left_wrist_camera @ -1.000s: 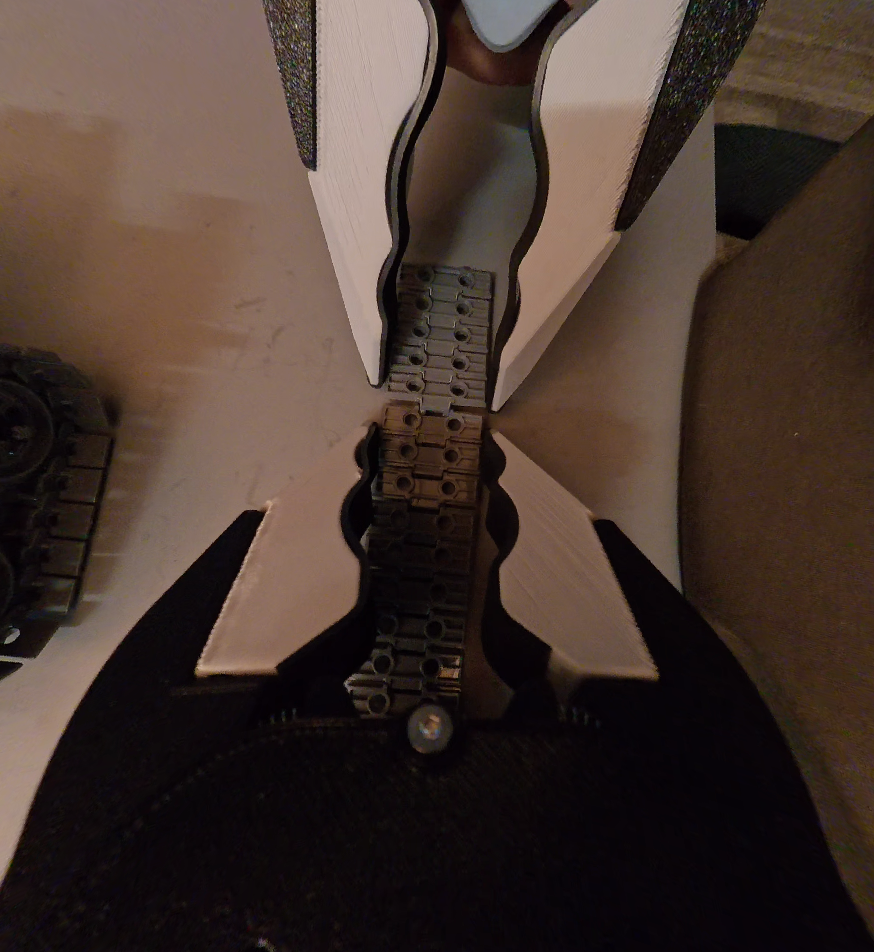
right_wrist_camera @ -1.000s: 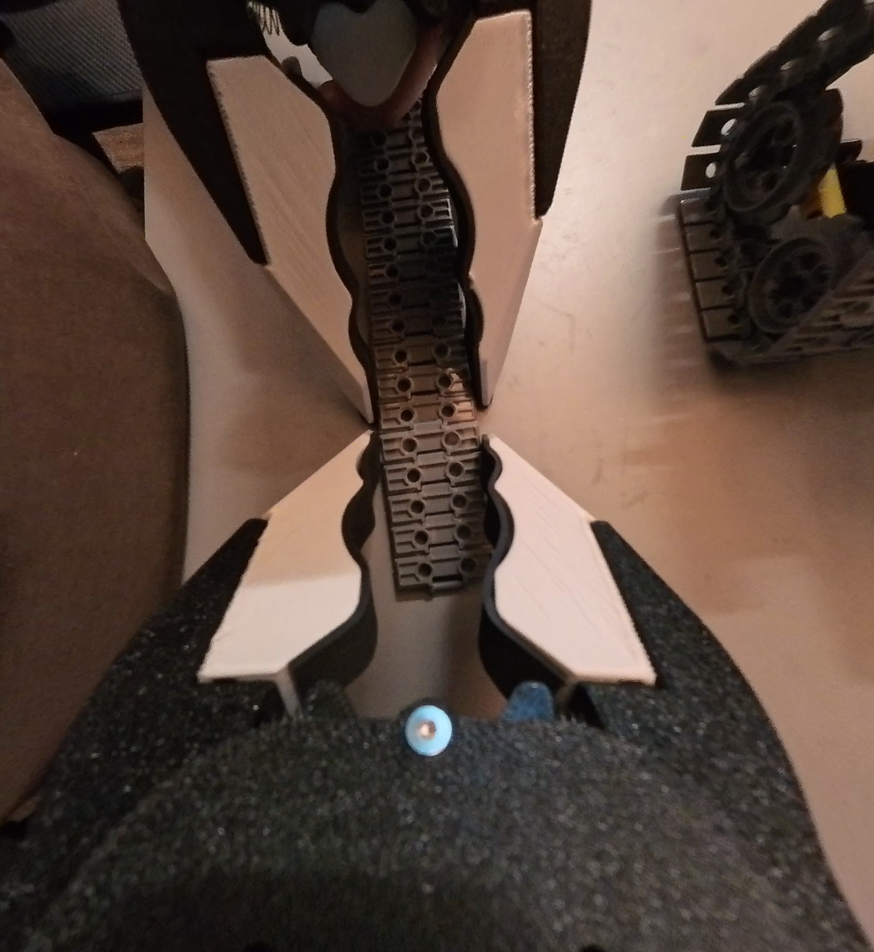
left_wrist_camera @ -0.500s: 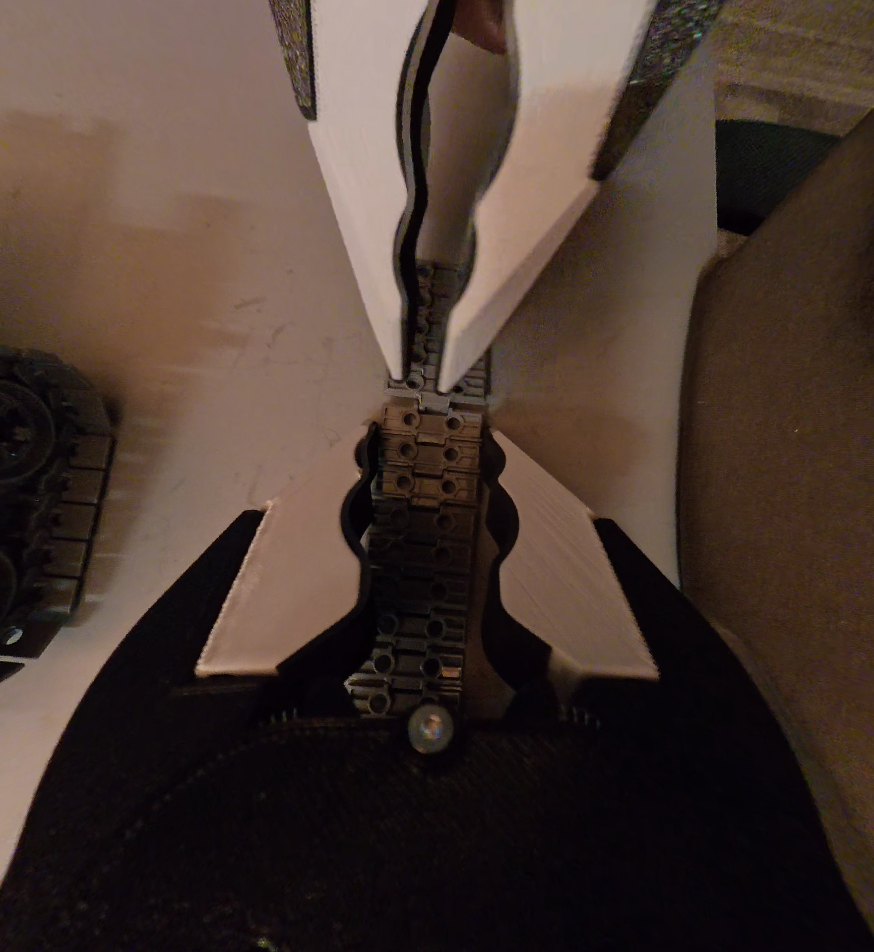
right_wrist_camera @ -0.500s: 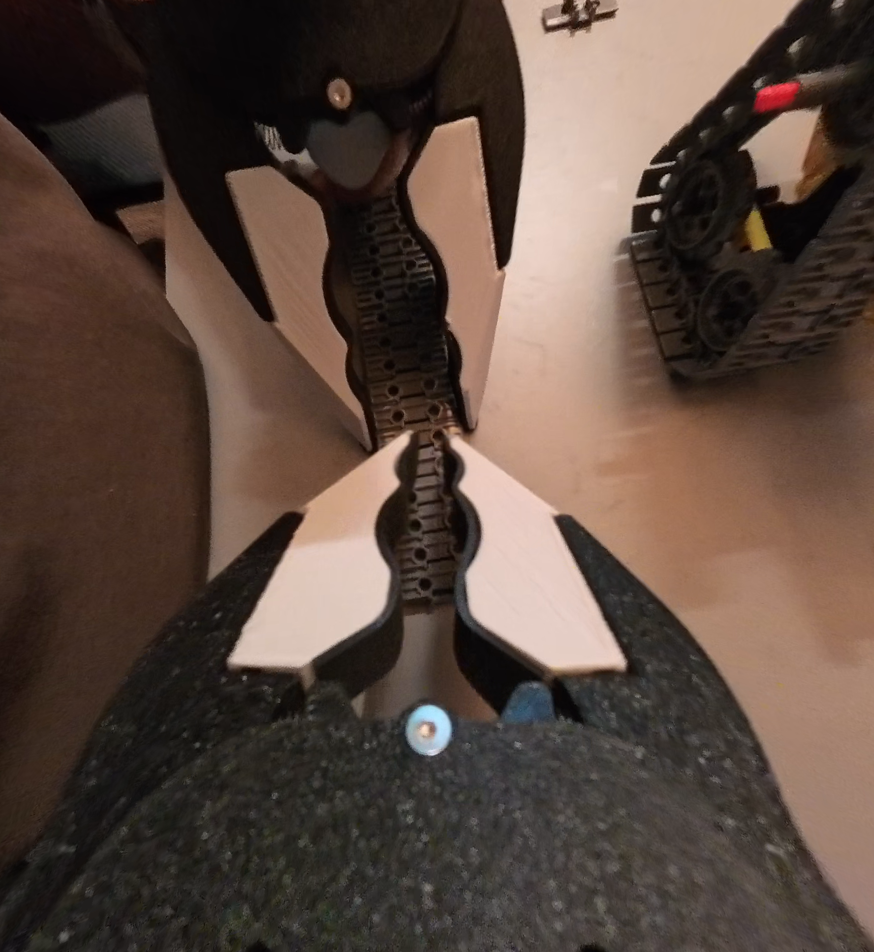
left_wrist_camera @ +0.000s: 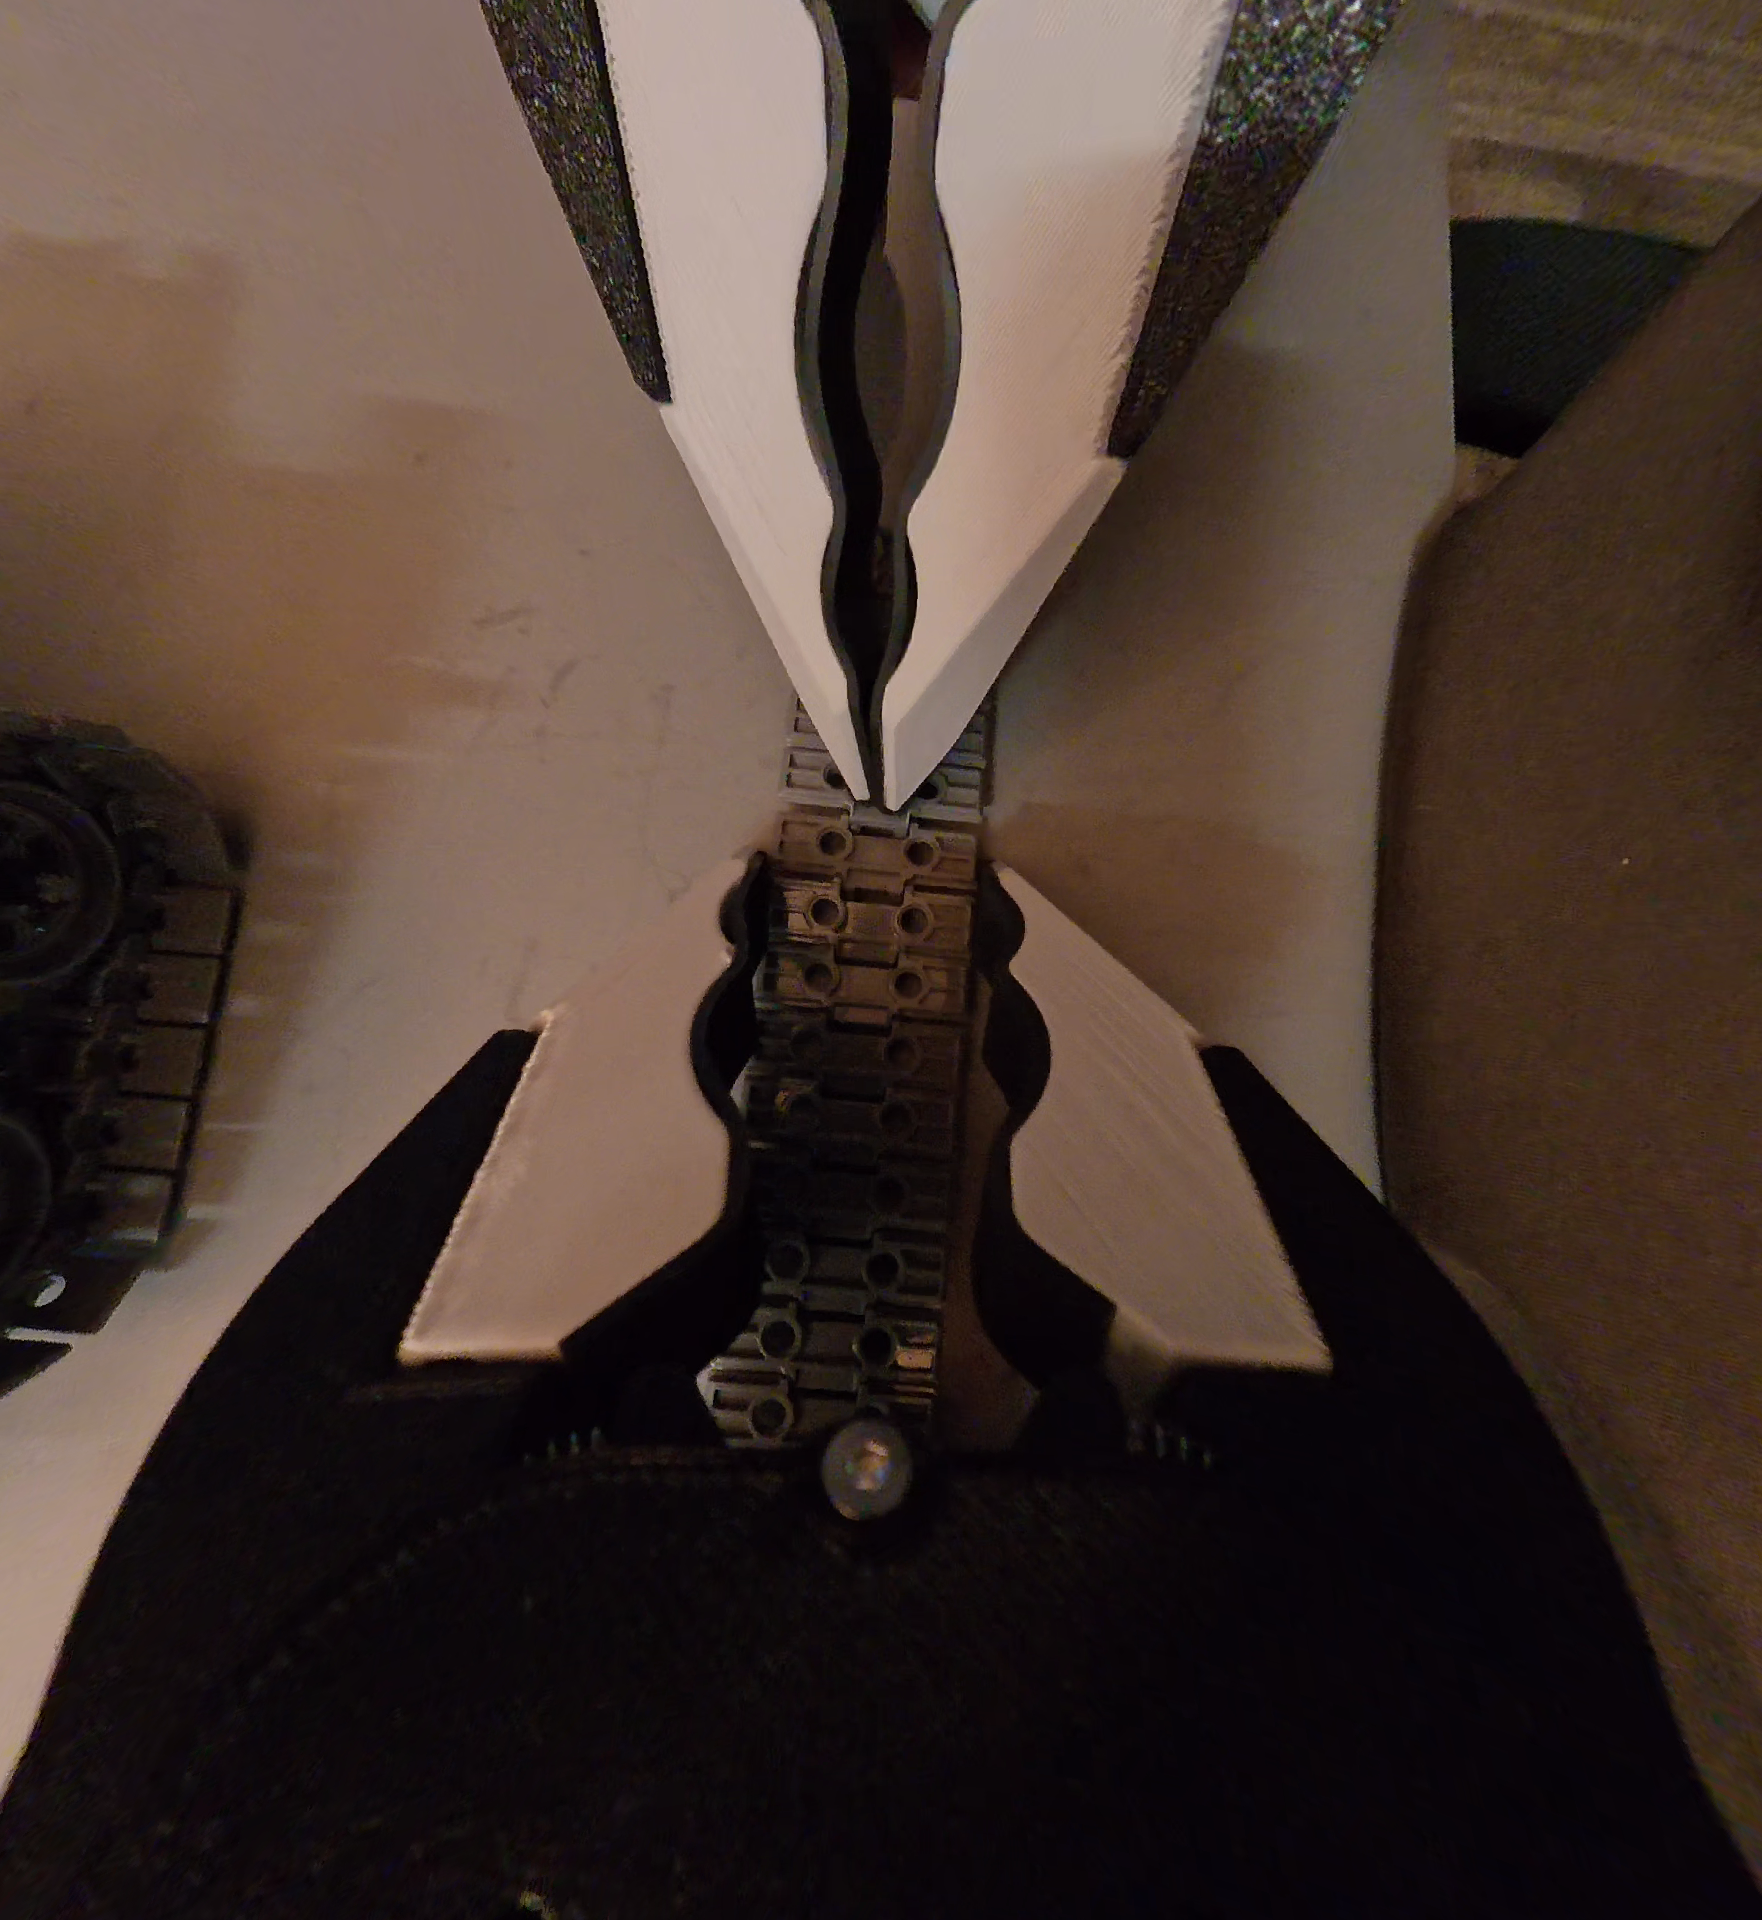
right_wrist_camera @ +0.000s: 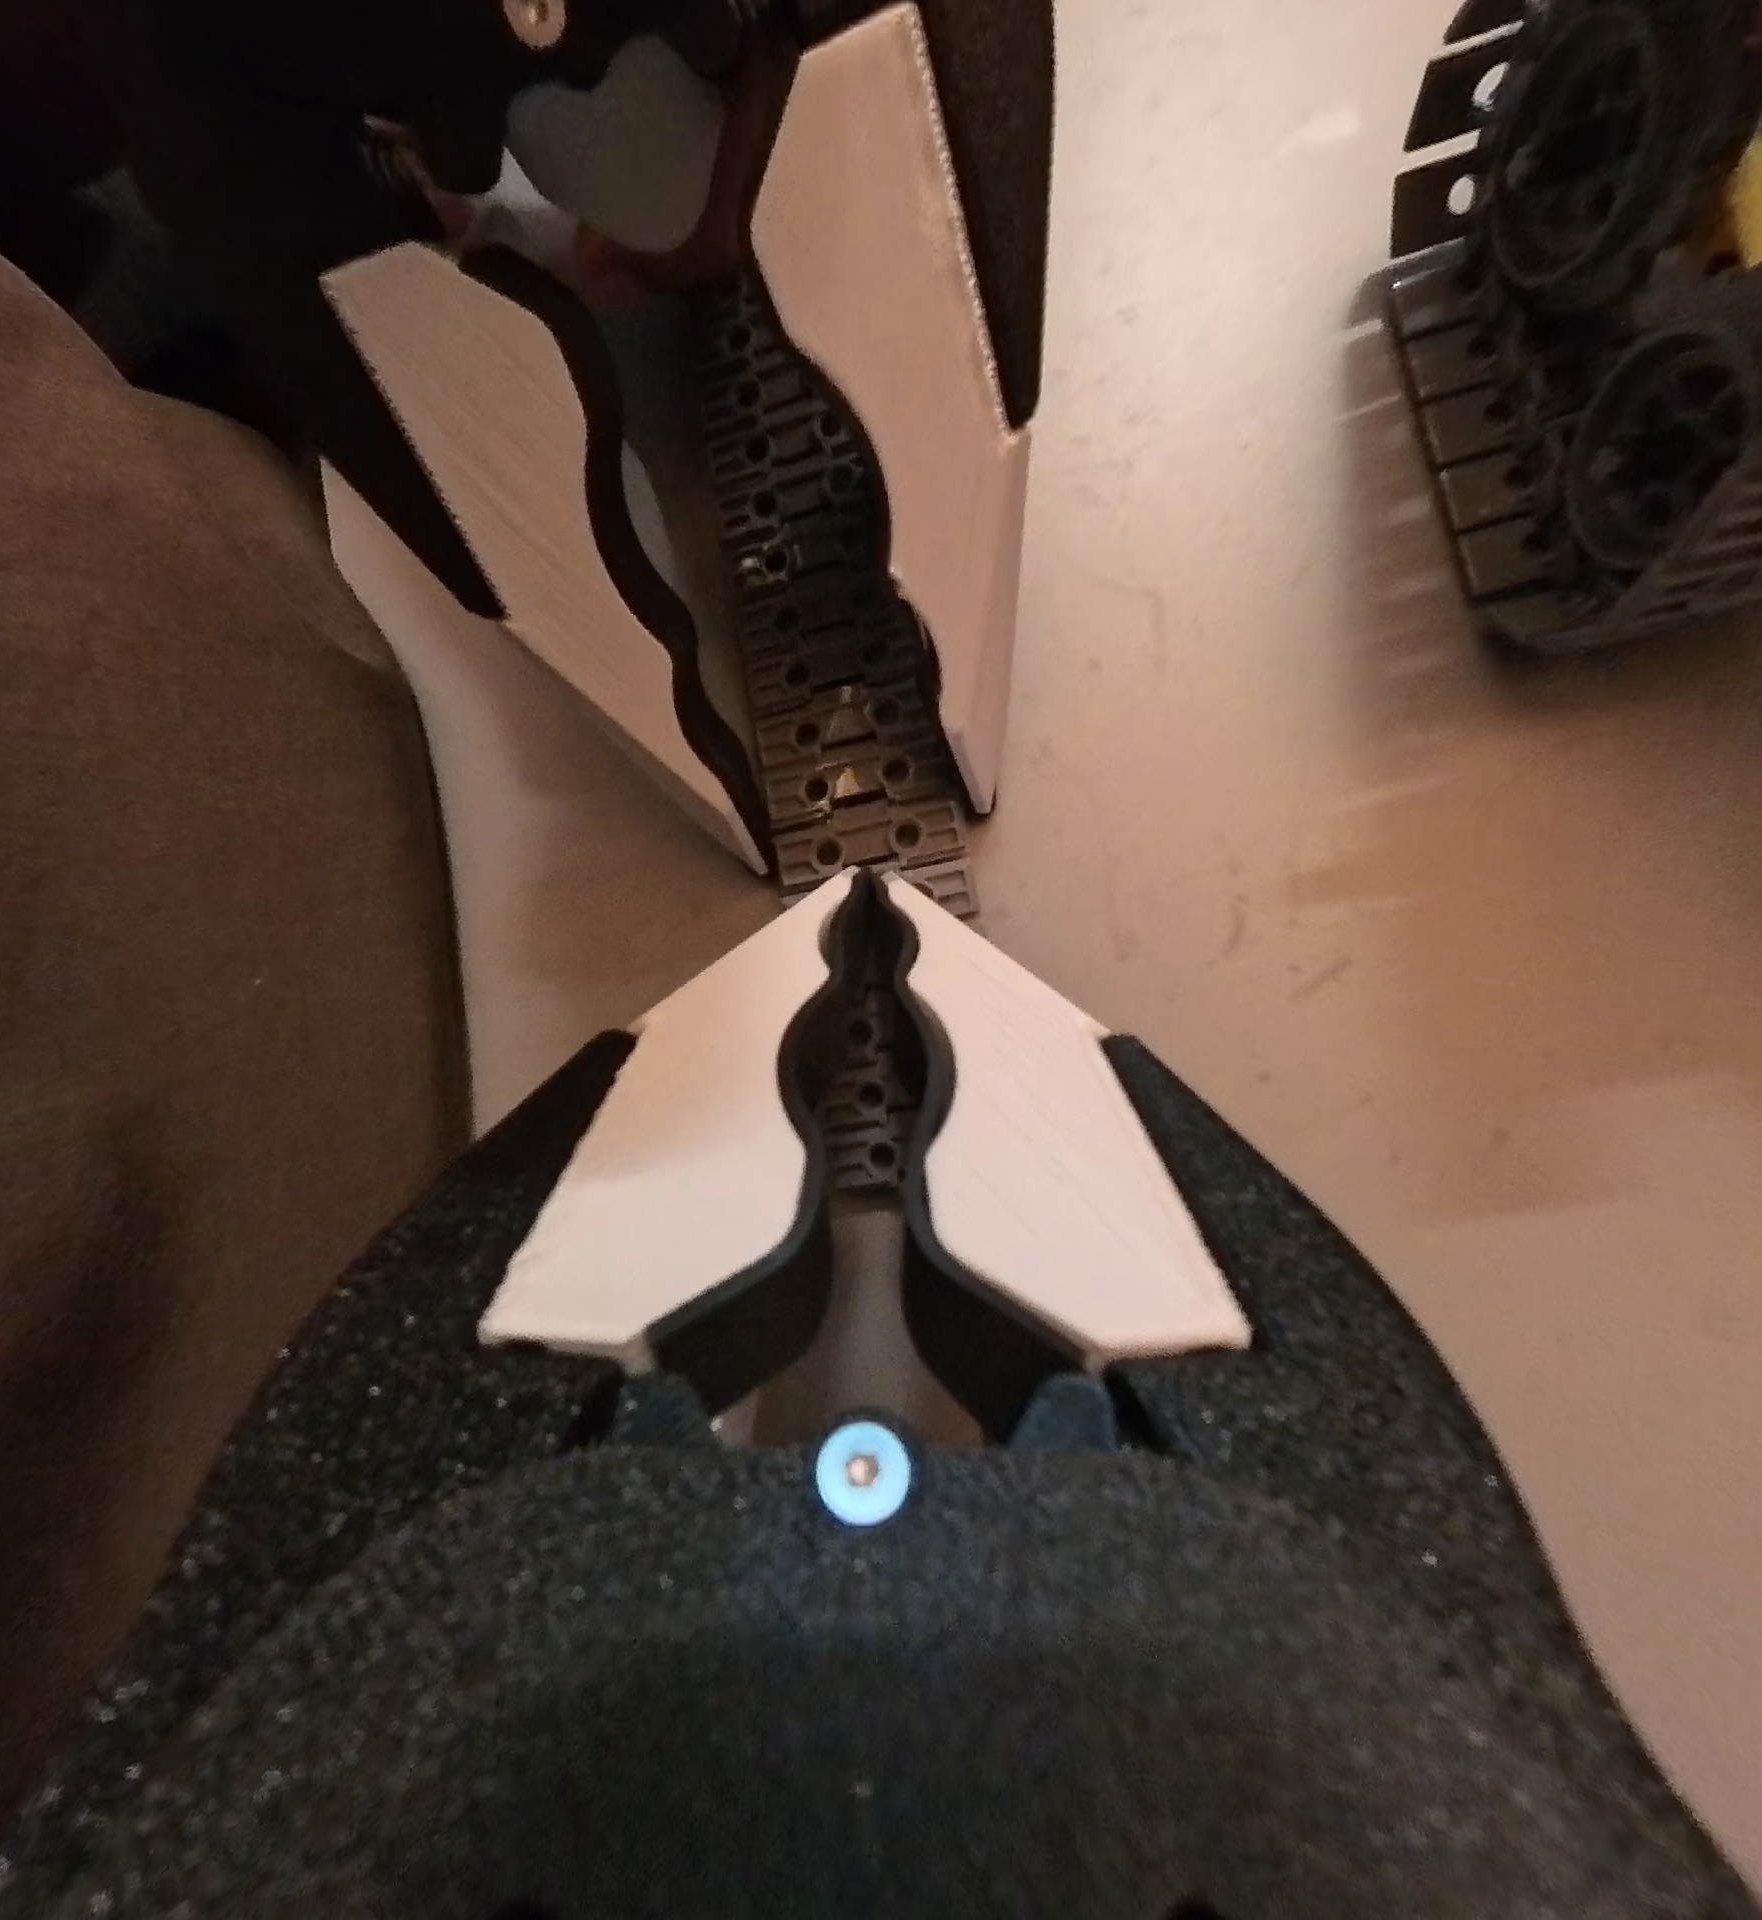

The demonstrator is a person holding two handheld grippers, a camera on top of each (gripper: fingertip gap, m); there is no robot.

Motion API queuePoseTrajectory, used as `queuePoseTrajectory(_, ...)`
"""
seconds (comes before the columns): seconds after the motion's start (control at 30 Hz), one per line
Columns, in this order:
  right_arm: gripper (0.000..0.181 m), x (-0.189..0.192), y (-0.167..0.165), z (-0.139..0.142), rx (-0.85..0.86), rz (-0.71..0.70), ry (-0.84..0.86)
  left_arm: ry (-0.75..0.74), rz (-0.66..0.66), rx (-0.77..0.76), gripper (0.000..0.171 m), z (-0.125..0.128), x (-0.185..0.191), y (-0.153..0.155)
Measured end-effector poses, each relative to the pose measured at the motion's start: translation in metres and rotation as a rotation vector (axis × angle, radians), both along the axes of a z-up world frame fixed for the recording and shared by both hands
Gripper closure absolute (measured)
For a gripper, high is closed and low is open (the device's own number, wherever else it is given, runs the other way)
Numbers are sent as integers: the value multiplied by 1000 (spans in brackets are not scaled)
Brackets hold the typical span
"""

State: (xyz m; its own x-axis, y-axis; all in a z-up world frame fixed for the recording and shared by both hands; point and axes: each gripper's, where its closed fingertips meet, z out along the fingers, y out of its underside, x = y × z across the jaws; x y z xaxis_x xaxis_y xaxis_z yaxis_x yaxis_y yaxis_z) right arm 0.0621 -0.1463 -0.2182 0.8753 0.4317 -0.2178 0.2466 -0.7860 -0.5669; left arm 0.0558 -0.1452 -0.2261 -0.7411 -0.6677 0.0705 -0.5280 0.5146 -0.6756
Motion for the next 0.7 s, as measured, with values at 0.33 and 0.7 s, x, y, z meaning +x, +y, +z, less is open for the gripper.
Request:
queuePoseTrajectory(0.33,181,0,0,-2,-124,19,-50,11,5,-1,135,0,1,0)
queuePoseTrajectory(0.7,181,-1,2,-4,-167,18,-37,-6,9,-3,135,-1,1,1)
